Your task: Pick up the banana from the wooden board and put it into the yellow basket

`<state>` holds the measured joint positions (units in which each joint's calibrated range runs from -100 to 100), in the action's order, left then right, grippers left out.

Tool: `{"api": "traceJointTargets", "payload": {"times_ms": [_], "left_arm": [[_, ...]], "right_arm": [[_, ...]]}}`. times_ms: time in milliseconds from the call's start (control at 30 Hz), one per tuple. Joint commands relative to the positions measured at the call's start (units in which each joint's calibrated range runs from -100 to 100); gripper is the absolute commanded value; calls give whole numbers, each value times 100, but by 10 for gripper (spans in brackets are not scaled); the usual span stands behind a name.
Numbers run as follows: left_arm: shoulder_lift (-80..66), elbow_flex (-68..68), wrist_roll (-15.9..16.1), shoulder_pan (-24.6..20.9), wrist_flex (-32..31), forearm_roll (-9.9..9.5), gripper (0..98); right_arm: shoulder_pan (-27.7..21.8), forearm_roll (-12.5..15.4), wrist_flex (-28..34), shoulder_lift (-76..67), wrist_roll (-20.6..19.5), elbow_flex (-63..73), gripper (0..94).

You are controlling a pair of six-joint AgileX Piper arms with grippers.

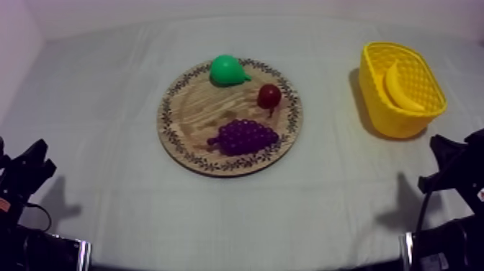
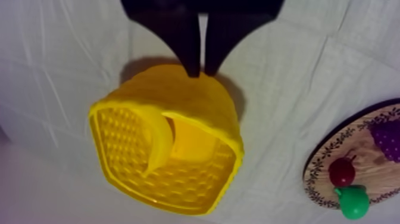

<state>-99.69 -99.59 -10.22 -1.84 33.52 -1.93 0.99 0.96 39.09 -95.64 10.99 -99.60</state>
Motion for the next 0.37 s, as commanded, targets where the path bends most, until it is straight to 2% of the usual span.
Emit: {"api": "traceJointTargets", "payload": {"times_ms": [0,333], "left_arm": [[-5,4,-1,-1,3,0,0],[-5,4,-1,-1,3,0,0]], "right_arm": [[1,-1,3,-3,-6,-6,5],[1,-1,2,-3,-17,-7,5]]}}
